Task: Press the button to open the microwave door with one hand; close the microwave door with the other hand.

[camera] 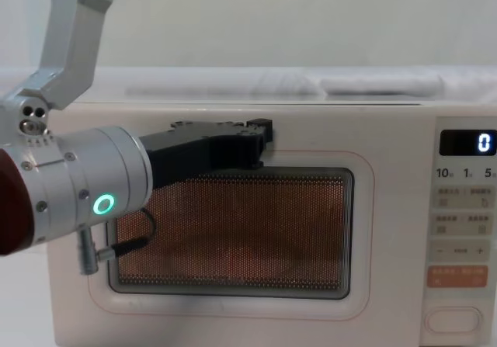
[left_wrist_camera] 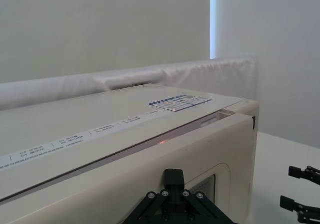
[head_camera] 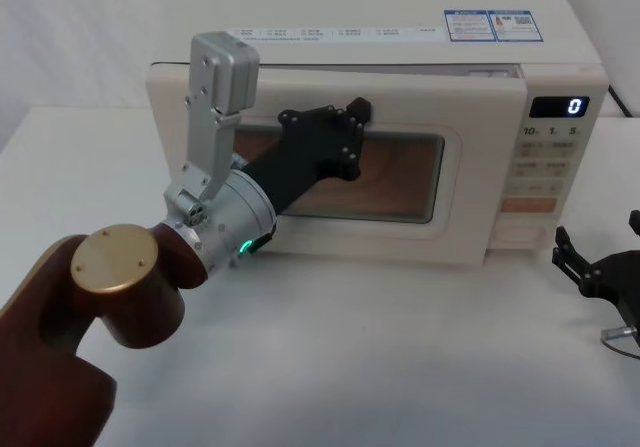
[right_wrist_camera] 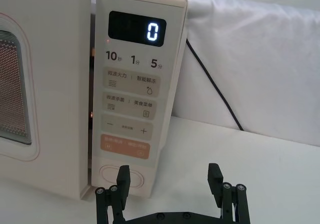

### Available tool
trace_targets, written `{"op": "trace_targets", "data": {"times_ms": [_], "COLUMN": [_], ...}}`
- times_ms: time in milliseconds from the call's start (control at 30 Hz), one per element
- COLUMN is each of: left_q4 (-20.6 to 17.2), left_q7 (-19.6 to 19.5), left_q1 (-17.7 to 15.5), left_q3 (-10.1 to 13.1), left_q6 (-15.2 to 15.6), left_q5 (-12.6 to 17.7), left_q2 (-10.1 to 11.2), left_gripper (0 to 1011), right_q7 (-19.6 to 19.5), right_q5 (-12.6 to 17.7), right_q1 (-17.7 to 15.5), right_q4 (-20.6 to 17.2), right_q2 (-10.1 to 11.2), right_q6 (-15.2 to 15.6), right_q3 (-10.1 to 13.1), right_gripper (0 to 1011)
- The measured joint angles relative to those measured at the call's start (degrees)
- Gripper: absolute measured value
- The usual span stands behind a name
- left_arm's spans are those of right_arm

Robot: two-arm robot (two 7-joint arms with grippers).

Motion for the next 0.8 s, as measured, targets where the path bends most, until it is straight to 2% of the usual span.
{"op": "trace_targets", "data": {"times_ms": [800], "left_q4": [2.63], "left_q7": [-0.42], "left_q1": [-2.09], "left_q3": [0.38], "left_q6": [-0.26], "left_q5": [1.41], "left_q2": [-1.77], "left_gripper": [0], "right_q7": [0.00], "right_q5": [0.00], "right_q1": [0.00], "right_q4": [0.00], "right_q2": [0.00], "right_q6": [0.00], "right_q3": [0.00], "right_gripper": [1002]}}
